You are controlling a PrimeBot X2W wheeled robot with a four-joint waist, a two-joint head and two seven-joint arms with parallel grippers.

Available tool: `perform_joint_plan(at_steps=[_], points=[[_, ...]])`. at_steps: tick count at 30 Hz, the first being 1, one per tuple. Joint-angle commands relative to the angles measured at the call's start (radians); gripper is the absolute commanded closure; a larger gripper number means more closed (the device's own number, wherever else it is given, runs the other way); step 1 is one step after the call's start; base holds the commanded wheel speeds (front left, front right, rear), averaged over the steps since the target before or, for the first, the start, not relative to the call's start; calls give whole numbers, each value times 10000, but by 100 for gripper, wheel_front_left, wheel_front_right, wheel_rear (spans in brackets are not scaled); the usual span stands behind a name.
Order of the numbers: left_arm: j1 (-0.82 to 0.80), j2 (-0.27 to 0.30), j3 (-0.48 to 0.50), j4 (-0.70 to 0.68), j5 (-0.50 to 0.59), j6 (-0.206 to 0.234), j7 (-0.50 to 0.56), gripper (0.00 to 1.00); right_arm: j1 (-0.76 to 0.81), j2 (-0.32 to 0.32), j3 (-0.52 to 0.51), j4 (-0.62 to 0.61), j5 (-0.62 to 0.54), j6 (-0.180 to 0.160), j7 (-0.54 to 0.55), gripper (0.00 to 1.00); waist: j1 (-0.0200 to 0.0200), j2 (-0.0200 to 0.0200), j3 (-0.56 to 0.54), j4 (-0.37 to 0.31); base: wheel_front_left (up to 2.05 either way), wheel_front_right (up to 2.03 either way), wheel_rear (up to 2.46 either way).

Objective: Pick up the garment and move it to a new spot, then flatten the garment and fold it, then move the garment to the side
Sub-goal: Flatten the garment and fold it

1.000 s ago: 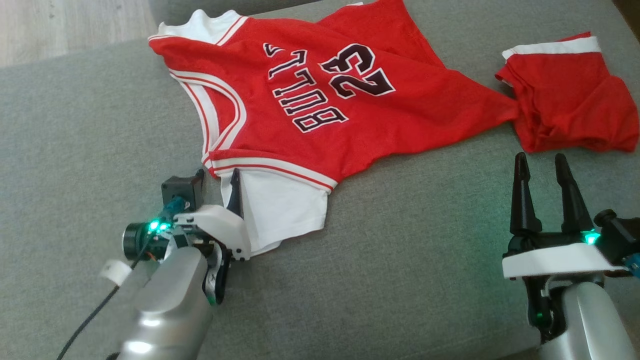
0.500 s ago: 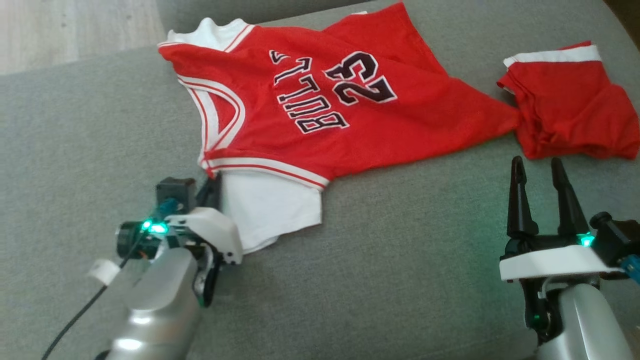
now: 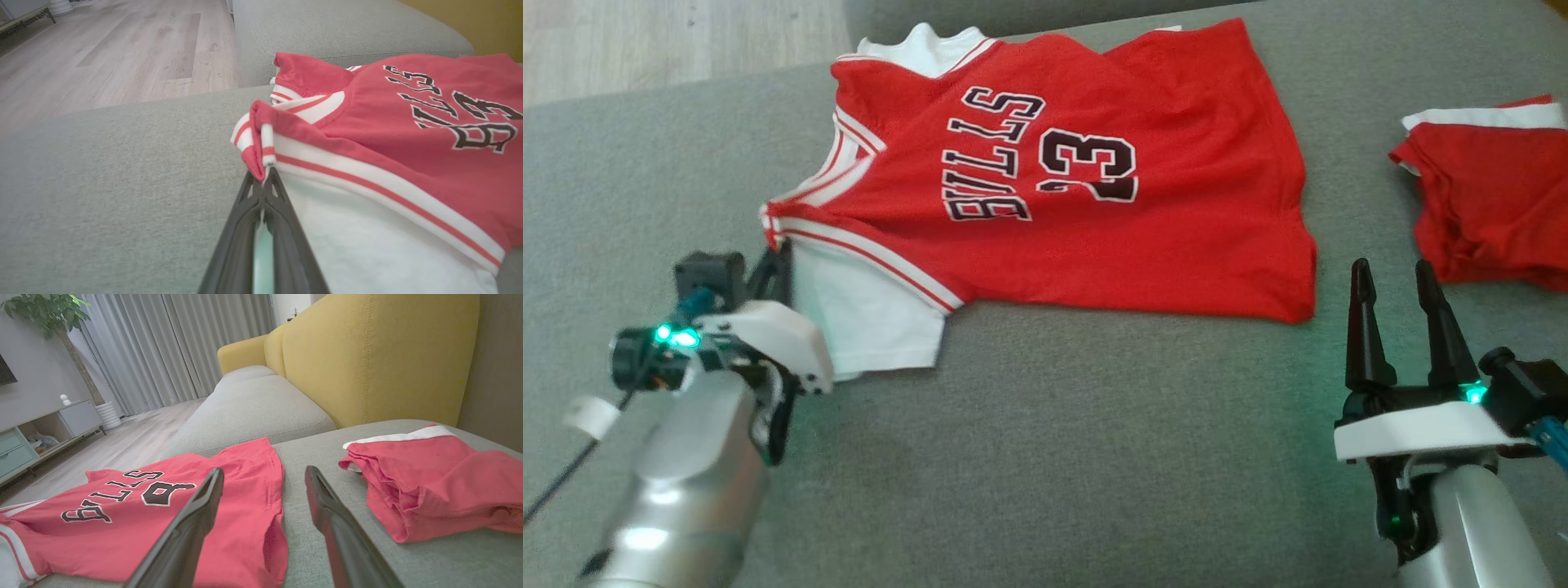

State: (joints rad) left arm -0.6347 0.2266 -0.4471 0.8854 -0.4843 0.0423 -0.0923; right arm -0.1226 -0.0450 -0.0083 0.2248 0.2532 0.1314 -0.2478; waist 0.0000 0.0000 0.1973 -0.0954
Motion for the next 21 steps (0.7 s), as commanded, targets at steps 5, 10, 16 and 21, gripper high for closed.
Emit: perform_joint_plan(at_steps=[5, 10, 16, 21], points=[[-720, 783, 230, -102, 45, -334, 503, 100, -380, -53, 320, -214, -134, -7, -38, 0, 0, 0, 86, 187, 0, 0, 0], [-789, 823, 221, -169, 43, -331, 193, 0, -460, -53, 386, -165, -134, -7, -45, 0, 0, 0, 57, 275, 0, 0, 0], [-493, 690, 715, -744, -209, 262, -1041, 0, -434, -53, 355, -291, -69, -7, -87, 0, 0, 0, -208, 464, 0, 0, 0], [-29, 596, 1066, -1683, -335, 564, -1525, 0, -307, -53, 298, -472, -62, -7, -112, 0, 0, 0, -470, 682, 0, 0, 0]])
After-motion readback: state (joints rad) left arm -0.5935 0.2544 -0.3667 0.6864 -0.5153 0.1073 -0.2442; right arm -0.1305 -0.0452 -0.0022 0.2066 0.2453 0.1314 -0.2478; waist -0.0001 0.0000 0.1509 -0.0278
